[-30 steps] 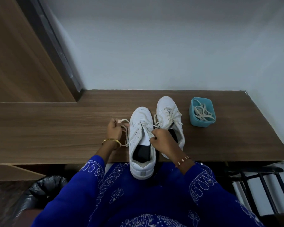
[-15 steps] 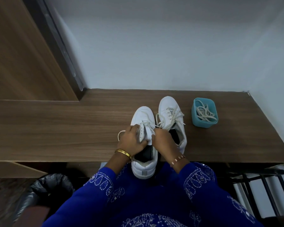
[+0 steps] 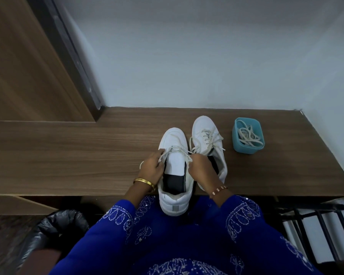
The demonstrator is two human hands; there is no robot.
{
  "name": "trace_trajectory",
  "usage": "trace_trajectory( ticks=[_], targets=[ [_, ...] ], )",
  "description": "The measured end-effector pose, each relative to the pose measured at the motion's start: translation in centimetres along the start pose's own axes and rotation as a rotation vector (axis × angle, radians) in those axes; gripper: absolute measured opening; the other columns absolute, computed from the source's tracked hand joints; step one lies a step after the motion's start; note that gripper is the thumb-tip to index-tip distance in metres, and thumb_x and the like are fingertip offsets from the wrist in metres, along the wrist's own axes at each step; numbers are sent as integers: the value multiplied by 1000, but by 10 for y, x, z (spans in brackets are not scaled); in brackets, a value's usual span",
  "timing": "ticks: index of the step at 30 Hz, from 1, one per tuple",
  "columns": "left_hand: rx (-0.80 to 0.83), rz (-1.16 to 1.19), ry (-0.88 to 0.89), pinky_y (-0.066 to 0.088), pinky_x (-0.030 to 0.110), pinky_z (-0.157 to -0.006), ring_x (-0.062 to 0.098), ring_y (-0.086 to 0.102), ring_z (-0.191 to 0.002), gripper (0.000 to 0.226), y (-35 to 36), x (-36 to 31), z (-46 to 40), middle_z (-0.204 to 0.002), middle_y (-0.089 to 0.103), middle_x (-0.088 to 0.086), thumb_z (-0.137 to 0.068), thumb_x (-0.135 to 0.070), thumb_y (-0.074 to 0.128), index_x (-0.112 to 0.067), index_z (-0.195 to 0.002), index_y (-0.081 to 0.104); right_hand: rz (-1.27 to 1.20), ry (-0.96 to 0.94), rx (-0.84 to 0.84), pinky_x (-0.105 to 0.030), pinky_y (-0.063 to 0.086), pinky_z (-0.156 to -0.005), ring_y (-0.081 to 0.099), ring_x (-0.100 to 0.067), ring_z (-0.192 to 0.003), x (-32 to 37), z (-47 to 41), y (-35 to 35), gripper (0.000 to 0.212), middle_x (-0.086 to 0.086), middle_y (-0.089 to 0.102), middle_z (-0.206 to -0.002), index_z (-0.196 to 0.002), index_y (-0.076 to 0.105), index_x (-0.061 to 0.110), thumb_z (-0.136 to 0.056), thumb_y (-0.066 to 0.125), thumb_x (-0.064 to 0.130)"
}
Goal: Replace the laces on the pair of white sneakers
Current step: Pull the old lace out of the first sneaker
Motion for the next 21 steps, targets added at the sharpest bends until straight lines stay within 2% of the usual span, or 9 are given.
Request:
trace_trajectory(
  ticks=[2,4,5,6,8,10,14,18,21],
  targets=[
    [52,-29,-4,39,32,-95,29,51,-117,66,5,2,-2,-129,54,13,-72,-29,35,-12,-135,45,5,-23,23,-30,40,-75,58,-32,-99,3,0,2,20,-20,63,-101,-99,59,-4,-92,46,10],
    [77,-83,2,40,34,-95,30,49,-117,70,8,3,-5,-127,53,13,-69,-31,36,-11,-136,43,26,-45,42,-31,36,-66,57,-30,-84,6,-2,0,19,-15,59,-78,-77,56,0,-89,54,15],
    [77,-105,13,40,35,-94,31,49,-116,72,8,0,-6,-126,52,14,-69,-34,35,-11,-136,43,32,-53,35,-31,35,-61,54,-28,-76,9,-3,-4,26,-11,53,-67,-66,51,4,-87,58,19],
    [69,-124,30,41,36,-93,30,49,-115,75,9,-1,-6,-126,51,13,-67,-40,32,-10,-136,42,30,-65,14,-32,37,-60,53,-27,-73,13,-6,-9,30,-10,52,-64,-64,50,4,-86,60,22],
    [43,-148,50,44,36,-89,29,50,-112,88,11,-4,-5,-126,49,12,-60,-49,22,-11,-136,42,37,-107,-64,-35,46,-68,58,-27,-78,23,-12,-22,25,-14,63,-77,-79,60,0,-87,58,23],
    [17,-139,42,45,37,-89,29,51,-110,92,12,-3,-4,-126,49,11,-55,-50,19,-12,-136,42,83,-159,-124,-36,48,-74,61,-27,-84,36,-20,-31,22,-14,66,-88,-92,63,1,-90,54,20],
    [-14,-107,63,45,39,-87,29,52,-107,90,11,-4,-4,-123,49,11,-57,-49,20,-12,-135,43,217,-236,-125,-34,50,-71,62,-26,-84,52,-37,-27,19,-12,65,-92,-93,65,4,-90,48,9],
    [-19,-136,78,45,37,-85,28,51,-107,90,10,-4,-5,-123,50,11,-56,-49,19,-12,-135,42,303,-279,-78,-37,50,-78,60,-28,-93,58,-46,-13,19,-11,59,-107,-102,66,5,-90,51,11],
    [-17,-213,108,45,37,-81,29,51,-103,92,10,-4,-9,-116,51,12,-55,-49,19,-10,-135,42,391,-322,-87,-34,45,-74,56,-28,-101,64,-48,-9,19,-11,57,-109,-102,64,6,-90,49,9]
  ],
)
Point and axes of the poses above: each hand's wrist, its own z-axis away from the middle knuckle, its own y-axis out of the palm, x = y × z, the point moved 10 cm from there along -z, towards the middle knuckle
